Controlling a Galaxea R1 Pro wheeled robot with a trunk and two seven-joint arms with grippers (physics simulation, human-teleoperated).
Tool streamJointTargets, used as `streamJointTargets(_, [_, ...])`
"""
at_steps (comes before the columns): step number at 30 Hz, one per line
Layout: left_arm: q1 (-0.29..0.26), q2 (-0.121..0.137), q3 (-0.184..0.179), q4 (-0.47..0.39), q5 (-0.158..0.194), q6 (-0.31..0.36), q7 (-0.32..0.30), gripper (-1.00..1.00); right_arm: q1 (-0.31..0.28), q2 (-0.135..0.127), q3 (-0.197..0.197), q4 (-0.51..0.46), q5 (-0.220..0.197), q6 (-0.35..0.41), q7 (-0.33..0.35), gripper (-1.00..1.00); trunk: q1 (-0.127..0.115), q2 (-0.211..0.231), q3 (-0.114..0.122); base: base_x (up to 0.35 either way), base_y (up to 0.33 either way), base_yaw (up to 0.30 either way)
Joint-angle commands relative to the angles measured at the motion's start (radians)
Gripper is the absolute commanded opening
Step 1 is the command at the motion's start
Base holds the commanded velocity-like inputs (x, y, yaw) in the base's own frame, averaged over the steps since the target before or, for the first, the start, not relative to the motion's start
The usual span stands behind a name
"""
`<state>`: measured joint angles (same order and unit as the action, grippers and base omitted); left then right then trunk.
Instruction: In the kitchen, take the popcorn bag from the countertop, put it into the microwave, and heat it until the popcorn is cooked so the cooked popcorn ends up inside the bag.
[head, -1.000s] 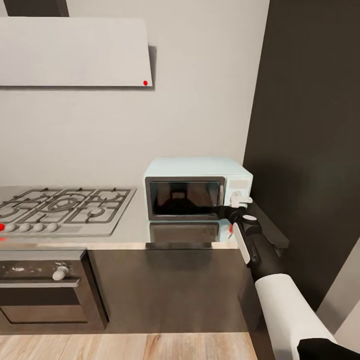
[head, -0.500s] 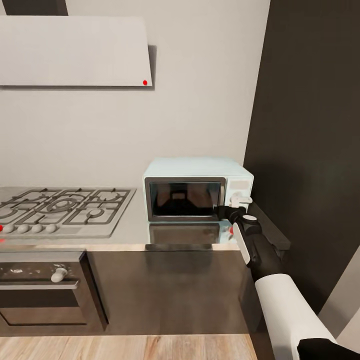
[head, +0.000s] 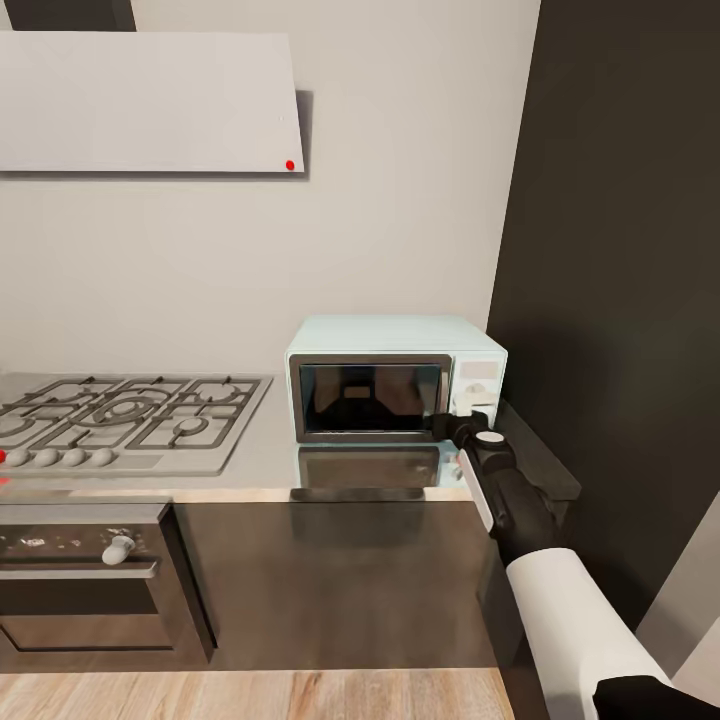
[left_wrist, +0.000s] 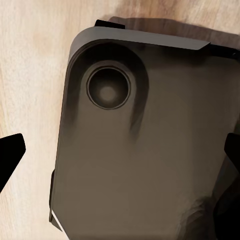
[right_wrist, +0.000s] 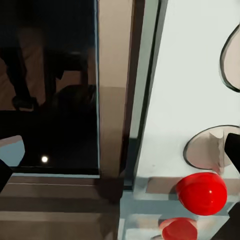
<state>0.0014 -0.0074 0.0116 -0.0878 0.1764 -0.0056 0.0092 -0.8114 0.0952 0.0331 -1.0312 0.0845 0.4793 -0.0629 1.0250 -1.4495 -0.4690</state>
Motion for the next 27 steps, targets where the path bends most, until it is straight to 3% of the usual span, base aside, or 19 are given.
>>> streamJointTargets(1, [0.000, 0.000, 0.001, -0.001, 0.006, -0.001, 0.001, 1.00, -0.001, 0.000, 0.002, -0.001, 0.008, 0.006, -0.002, 1.00, 0.000, -0.001, -0.001, 0.000, 0.000, 0.000])
streamJointTargets(27, [0.000, 0.000, -0.001, -0.001, 0.006, -0.001, 0.001, 1.00, -0.002, -0.009, -0.007, -0.009, 0.007, 0.005, -0.011, 1.00, 0.000, -0.001, -0.001, 0.012, 0.023, 0.000])
